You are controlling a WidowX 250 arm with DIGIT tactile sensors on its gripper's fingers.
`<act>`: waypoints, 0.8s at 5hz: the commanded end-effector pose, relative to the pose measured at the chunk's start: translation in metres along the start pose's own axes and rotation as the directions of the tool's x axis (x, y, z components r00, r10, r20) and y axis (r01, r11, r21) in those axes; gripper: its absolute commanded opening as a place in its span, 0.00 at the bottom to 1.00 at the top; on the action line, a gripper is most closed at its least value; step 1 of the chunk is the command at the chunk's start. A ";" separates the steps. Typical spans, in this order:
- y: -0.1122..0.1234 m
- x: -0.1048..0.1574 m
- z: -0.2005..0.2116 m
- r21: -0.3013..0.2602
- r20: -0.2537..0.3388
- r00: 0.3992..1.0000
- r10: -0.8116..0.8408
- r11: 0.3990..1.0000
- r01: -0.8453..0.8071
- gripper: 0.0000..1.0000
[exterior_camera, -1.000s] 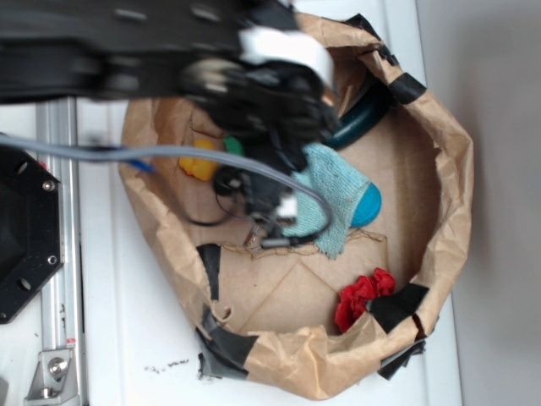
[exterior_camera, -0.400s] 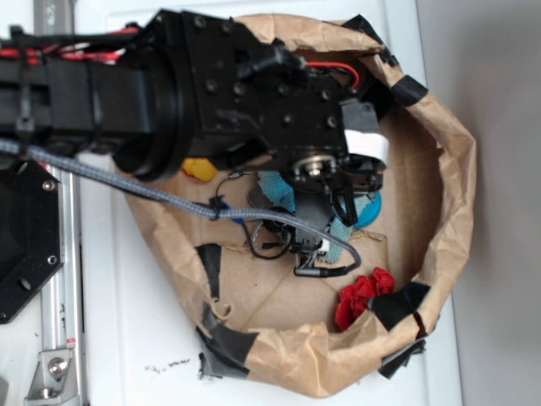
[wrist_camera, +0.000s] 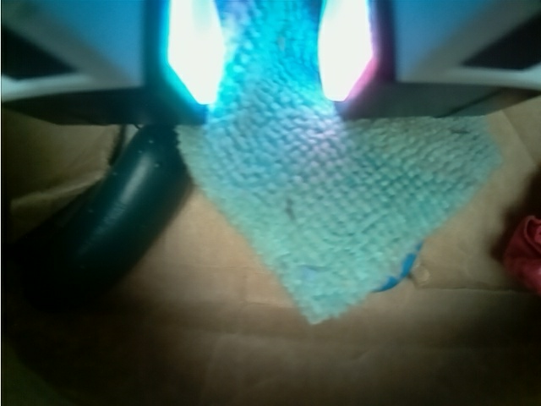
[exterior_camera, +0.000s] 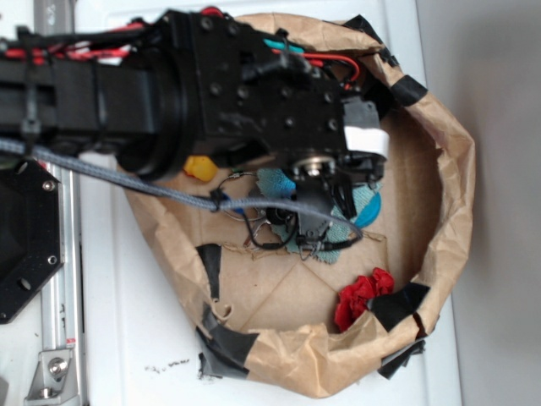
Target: Grab the blue cloth.
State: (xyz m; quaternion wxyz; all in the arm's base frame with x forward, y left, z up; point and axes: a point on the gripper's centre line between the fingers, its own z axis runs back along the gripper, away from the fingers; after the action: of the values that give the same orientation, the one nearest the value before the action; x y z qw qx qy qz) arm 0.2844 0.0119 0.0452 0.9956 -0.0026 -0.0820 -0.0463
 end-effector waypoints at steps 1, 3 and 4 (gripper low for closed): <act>-0.006 -0.012 0.005 0.003 0.031 0.999 0.031 1.000 -0.031 0.00; -0.011 -0.014 0.017 -0.008 0.064 0.997 0.039 0.999 -0.038 0.00; -0.009 -0.014 0.030 -0.023 0.099 0.994 0.051 0.999 -0.049 0.00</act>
State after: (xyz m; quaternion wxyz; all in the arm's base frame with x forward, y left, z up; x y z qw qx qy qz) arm 0.2679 0.0062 0.0624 0.9939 -0.0200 -0.1054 -0.0253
